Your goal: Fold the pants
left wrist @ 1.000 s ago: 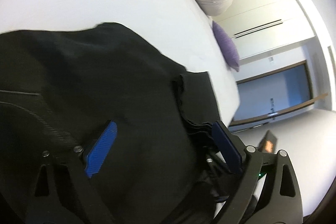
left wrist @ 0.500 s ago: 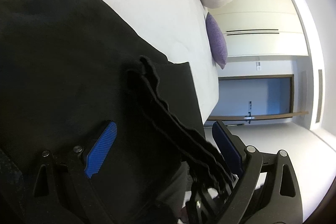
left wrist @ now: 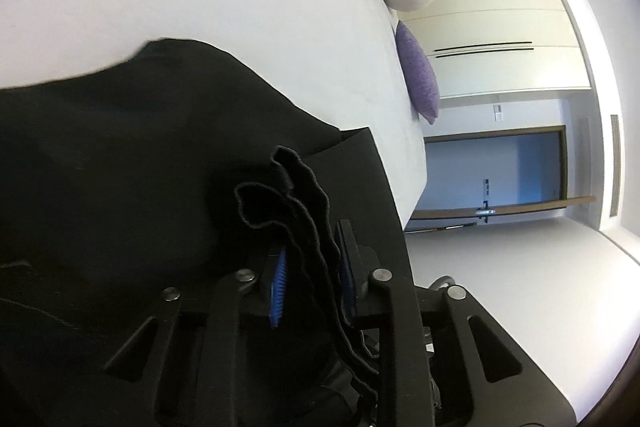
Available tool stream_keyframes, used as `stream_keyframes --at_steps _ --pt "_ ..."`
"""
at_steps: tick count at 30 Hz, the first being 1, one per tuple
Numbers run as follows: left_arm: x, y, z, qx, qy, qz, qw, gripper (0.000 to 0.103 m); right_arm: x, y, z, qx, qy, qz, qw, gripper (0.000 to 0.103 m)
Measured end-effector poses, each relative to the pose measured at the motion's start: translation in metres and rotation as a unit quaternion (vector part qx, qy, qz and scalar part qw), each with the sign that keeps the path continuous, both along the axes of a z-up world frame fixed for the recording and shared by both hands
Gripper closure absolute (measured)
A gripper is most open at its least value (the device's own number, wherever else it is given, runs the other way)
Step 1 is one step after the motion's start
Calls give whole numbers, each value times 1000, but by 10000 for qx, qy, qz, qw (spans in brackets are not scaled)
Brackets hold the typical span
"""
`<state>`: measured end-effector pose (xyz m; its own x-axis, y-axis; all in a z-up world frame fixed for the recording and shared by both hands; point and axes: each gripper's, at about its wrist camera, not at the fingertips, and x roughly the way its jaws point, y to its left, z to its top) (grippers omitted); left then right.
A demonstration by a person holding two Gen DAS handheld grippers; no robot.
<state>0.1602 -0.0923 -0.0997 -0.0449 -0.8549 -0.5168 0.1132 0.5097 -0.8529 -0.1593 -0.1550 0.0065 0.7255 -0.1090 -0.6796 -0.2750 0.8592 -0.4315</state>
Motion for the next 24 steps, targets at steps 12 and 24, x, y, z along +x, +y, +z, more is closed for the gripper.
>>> stream_keyframes --at_steps 12,24 --pt "-3 11 -11 421 -269 101 9987 89 14 28 -16 -202 261 576 9978 95" --pt "-13 24 -34 645 -240 351 9970 89 29 31 -37 -265 591 791 9948 90"
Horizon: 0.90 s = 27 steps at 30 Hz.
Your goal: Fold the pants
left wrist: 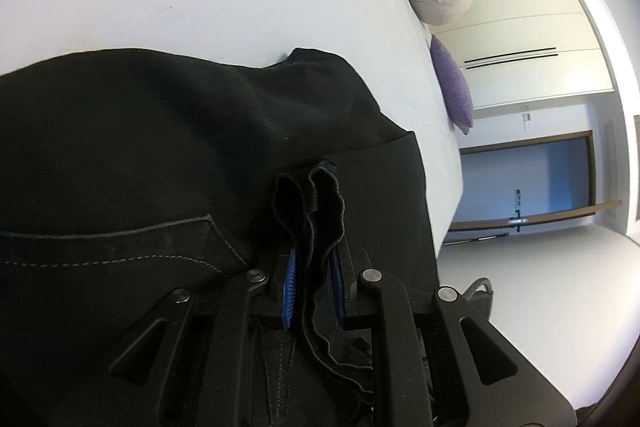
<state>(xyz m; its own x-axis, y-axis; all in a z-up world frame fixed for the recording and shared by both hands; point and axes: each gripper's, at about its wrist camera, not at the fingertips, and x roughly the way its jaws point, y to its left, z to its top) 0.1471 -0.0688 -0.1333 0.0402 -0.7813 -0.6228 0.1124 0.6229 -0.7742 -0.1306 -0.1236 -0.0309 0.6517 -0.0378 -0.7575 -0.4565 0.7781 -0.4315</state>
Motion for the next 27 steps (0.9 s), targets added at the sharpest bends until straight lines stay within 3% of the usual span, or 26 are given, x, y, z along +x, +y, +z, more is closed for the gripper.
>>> stream_keyframes --at_steps 3,5,6,7,10,11,13,14,16,19,21,24,27 --pt "-2 3 4 239 -160 31 9996 89 -1 -3 -4 130 74 -136 9998 85" --pt "-7 6 15 565 -385 126 9976 88 6 -18 5 517 161 -243 9982 64" --pt "-10 8 22 807 -554 179 9950 88 5 -23 10 698 185 -259 9970 44" --pt "-13 10 31 1071 -733 233 9913 88 2 -29 15 907 227 -255 9953 34" --pt "-22 8 58 1788 -1317 377 9743 88 -8 -56 30 1823 671 -182 9808 36" --pt "-24 5 65 1892 -1462 352 9703 88 -7 -70 36 2194 867 -282 9714 39" --pt "-30 -12 79 2010 -1789 143 9630 88 4 -113 46 3172 1311 -611 9373 57" --pt "-33 -25 83 2065 -1931 -9 9592 88 15 -147 51 3718 1482 -910 9119 57" --pt "-41 -54 83 2186 -2140 -385 9513 88 33 -198 59 4347 1541 -1206 8791 57" --pt "-51 -98 58 2638 -2199 -909 9348 88 70 -260 62 5017 1670 -1247 8396 57" --pt "-51 -99 37 2905 -2090 -1021 9282 88 104 -293 52 5353 1918 -1312 8121 57" --pt "-54 -106 30 3009 -2284 -1051 9199 88 151 -323 24 5822 2352 -1422 7652 57" --pt "-56 -115 29 3199 -2382 -1175 9095 88 187 -327 -3 5907 2631 -1496 7480 57"
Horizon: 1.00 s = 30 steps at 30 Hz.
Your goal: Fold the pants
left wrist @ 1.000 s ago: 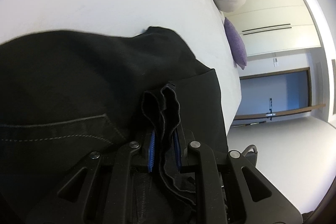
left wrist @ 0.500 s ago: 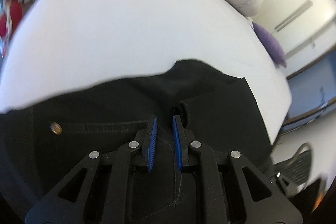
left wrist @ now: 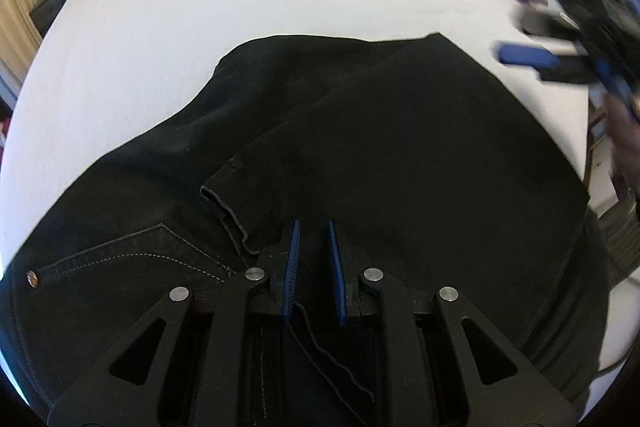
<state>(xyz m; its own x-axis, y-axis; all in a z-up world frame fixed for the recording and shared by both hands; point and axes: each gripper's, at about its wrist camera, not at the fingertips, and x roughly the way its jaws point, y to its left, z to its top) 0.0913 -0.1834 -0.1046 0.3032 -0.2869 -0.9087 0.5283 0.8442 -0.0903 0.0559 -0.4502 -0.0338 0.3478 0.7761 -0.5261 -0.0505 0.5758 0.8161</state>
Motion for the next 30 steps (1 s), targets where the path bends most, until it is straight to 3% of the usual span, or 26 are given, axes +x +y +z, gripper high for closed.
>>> stream_keyframes --at_steps 3,5,6,8,19,30 --pt "-5 -12 -2 135 -94 -19 9999 88 23 7 -25 -62 268 9 9996 57" --pt "-7 -15 -3 212 -162 -51 9996 88 30 13 -44 -100 522 96 9985 65" --pt "-8 -15 -4 233 -174 -60 9996 88 32 13 -55 -182 726 102 9971 73" --pt "-9 -20 -5 215 -158 -48 9996 89 24 16 -59 -128 776 118 9968 74" --pt "-20 4 0 95 -170 -11 9998 89 -73 23 -49 -194 811 306 9960 73" --pt "-21 18 1 -11 -216 29 9998 89 -150 31 -38 -153 870 -43 9961 70"
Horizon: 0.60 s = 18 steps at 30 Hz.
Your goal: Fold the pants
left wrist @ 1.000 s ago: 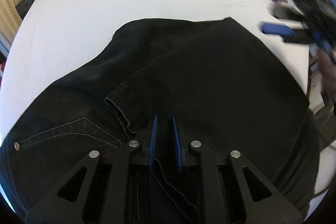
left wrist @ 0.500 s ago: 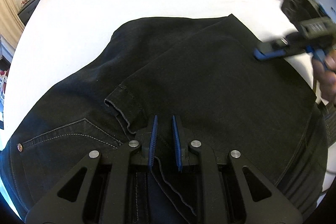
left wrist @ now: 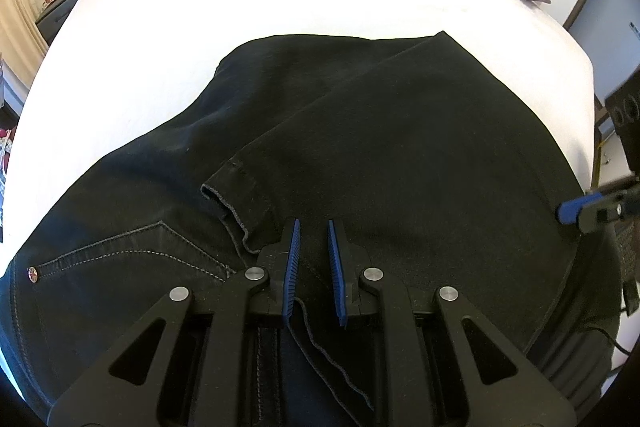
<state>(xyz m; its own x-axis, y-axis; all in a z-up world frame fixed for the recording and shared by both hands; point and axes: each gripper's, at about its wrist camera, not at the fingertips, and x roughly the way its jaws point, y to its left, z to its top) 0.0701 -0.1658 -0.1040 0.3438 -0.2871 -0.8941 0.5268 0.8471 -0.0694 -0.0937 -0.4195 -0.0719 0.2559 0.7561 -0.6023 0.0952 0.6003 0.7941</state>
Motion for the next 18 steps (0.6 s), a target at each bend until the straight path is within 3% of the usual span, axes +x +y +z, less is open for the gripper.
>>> stream_keyframes --at_steps 5,6,7,8,12,14,15,16,17,18 --pt "-3 7 0 -95 -27 36 9999 89 -9 -4 -9 -140 -6 -124 9998 77" --pt "-3 9 1 -129 -23 49 9999 89 -8 -5 -10 -175 -11 -128 9998 83" --pt "-3 11 1 -177 -13 65 9998 89 -8 -7 -13 -192 11 -165 9997 97" --pt "-4 13 1 -209 -8 74 9998 89 -7 -9 -16 -231 80 -242 9994 103" --pt "-4 27 4 -519 103 152 9985 88 -15 -21 -30 244 177 -647 9974 103" --pt "-4 38 9 -784 186 190 9966 88 -19 -18 -22 73 50 -762 9971 103" --pt "-5 44 12 -910 241 229 9953 88 -22 -13 -13 -136 -109 -812 9965 97" --pt "-7 52 17 -1018 272 299 9940 88 -24 -11 -5 -214 -212 -862 9958 75" --pt "-12 63 24 -1127 256 398 9925 88 -26 -10 0 -192 -301 -920 9951 61" --pt "-16 72 30 -1218 230 453 9913 88 -29 -7 10 -118 -463 -1018 9937 37"
